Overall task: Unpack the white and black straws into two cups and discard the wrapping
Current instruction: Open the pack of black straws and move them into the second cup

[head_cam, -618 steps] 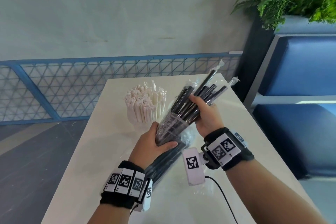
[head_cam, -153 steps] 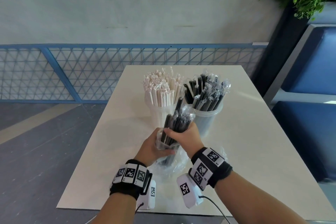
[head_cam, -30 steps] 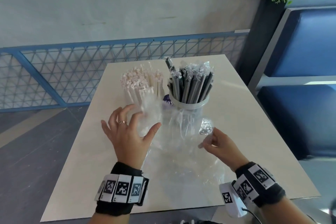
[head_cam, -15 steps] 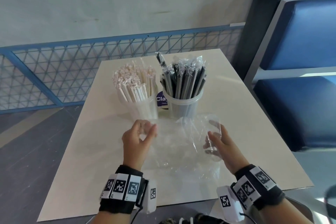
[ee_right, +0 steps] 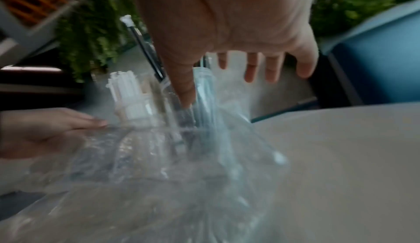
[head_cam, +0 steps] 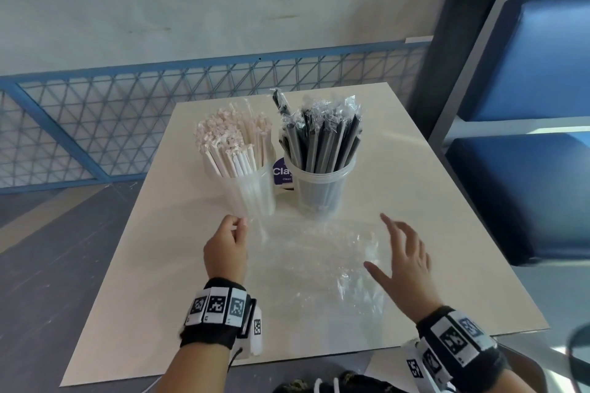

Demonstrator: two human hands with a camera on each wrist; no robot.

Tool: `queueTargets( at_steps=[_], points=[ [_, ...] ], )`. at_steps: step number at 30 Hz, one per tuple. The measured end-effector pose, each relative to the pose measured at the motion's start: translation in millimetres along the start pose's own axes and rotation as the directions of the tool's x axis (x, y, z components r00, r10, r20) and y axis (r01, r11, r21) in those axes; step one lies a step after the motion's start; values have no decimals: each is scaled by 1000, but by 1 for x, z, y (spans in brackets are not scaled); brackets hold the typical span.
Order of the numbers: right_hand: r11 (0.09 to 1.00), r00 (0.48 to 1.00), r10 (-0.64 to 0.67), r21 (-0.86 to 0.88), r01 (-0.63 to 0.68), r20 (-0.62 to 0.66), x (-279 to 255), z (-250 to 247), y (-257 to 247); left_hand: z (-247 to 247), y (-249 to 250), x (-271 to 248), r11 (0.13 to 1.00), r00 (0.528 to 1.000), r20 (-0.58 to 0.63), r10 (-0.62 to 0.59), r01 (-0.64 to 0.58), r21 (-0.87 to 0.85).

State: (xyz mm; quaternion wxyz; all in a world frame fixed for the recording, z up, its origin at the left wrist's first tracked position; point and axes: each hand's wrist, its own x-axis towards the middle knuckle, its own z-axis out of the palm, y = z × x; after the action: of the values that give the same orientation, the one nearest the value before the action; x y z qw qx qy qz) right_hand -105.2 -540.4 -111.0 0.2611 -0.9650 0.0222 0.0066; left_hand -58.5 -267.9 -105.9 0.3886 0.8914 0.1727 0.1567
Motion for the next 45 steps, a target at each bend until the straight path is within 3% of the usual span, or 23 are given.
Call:
queueTargets(
  at_steps=[2,4,7,9,11,13,16,19,22,31,37,41,45],
  points=[
    [981,977,-108,-138,134,185,1,4,-9,6,-2,-1,986,1000,23,-17,13,167],
    [934,904,-107,-271,234,413,3,18,-10,12,-3,-2,928,1000,18,26,-31,372],
    [882,819,-21,-375,286,574,8,34,-6,22,10,-13,838,968,138,211,-252,484],
    [865,791,3,-399,305,612,10,39,-5,39,16,-31,733,886,325,332,-459,501],
    [858,776,15,-407,313,630,11,44,-6,57,17,-50,655,798,541,266,-561,506],
    [855,771,22,-412,315,636,12,49,-7,73,8,-61,620,706,682,194,-627,473],
    [862,766,42,-411,297,641,13,51,-9,86,-7,-66,655,587,808,47,-629,419],
    [888,764,64,-387,250,642,16,48,-3,85,-11,-62,633,537,838,-100,-616,470],
    [910,755,82,-357,209,651,22,45,7,81,-10,-58,632,498,853,-155,-614,473],
    [931,715,124,-330,156,688,48,32,21,65,-17,-36,657,478,847,-231,-565,499],
    [937,746,114,-322,140,656,56,33,26,53,-29,-26,683,498,827,-262,-509,523],
    [946,772,198,-324,11,604,59,30,33,49,-35,-24,694,516,815,-263,-486,532],
    [952,756,198,-305,3,624,63,20,46,49,-33,-24,665,530,801,-279,-495,559]
  ],
)
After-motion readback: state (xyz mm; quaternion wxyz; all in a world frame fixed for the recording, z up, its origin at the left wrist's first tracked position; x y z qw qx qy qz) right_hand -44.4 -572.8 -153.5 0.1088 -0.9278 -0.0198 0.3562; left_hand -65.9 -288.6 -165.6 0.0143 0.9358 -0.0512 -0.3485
